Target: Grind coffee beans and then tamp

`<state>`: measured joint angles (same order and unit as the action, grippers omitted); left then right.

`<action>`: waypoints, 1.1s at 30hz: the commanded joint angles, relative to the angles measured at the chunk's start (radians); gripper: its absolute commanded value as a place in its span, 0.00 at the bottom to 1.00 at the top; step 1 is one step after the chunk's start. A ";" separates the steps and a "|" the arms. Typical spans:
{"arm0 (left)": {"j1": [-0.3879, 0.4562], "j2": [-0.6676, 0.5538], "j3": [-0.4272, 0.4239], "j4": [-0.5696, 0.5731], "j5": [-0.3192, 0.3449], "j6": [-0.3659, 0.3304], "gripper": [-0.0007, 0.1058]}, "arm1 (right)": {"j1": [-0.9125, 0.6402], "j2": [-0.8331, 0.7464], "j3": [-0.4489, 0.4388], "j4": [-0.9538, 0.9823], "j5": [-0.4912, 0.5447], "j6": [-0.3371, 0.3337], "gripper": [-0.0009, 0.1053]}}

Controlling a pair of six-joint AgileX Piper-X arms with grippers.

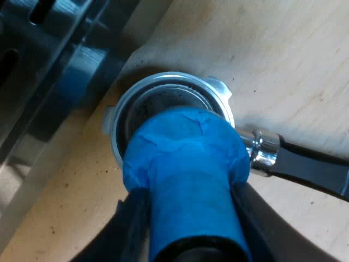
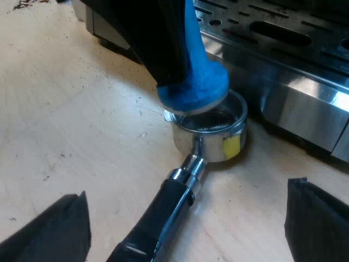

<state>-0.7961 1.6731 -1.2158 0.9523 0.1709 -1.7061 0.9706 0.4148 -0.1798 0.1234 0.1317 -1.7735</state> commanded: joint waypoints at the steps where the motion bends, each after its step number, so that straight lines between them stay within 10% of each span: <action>1: -0.004 0.007 -0.006 -0.021 -0.012 0.003 0.01 | 0.001 0.000 -0.003 -0.008 0.006 0.000 0.71; 33: -0.004 0.093 0.007 -0.036 0.002 -0.002 0.01 | 0.001 0.000 -0.003 -0.008 0.006 0.000 0.71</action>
<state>-0.7978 1.7543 -1.2123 0.9135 0.1672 -1.7061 0.9706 0.4148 -0.1798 0.1234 0.1317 -1.7735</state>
